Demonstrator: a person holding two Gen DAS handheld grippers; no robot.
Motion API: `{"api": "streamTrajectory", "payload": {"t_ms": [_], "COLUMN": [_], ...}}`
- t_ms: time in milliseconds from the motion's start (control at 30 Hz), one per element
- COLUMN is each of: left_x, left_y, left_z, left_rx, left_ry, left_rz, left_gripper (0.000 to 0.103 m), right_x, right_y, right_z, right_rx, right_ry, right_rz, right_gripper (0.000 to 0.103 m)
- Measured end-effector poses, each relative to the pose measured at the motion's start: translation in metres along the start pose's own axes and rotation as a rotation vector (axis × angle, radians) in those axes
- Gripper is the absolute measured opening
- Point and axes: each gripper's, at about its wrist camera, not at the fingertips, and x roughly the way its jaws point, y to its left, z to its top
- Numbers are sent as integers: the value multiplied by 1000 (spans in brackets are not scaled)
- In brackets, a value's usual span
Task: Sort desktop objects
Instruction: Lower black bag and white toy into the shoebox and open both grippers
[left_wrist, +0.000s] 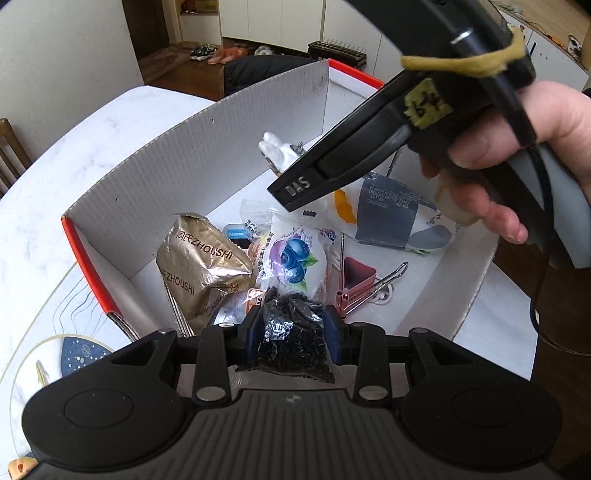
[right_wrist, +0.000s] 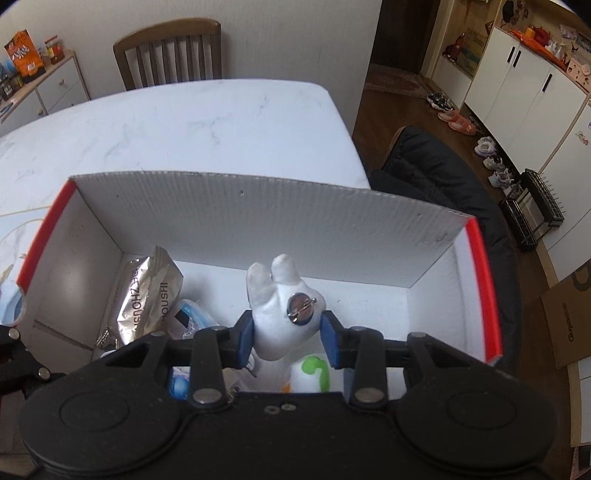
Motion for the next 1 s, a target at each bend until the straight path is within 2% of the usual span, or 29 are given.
{"api": "streamTrajectory", "payload": {"t_ms": [200,500,667,733,767,1000], "left_x": [4,2,-4,-6,-8,-22], "left_y": [-1,1,2,2,0,-7], "left_z": [1,2,1,1,0,-5], "left_rx": [-7,-29,-55,-53,-48,-49], "left_ry": [15,15,-4,-18,-26,-64], "left_rz": [-12,-32,-50,-62,-62,-47], "left_gripper": [34,37,48,61,63,66], "right_x": [15,18,19,17,15,1], "right_y": [0,-3,-5,-7,-7,-9], "right_z": [-2,1,0,1,-1,-5], "right_rx": [5,21,35,40,43,36], "right_ry": [59,89,90,82,73,52], "right_rz": [-2,23,25,27,28,44], "right_gripper": [37,40,49,60,66,67]}}
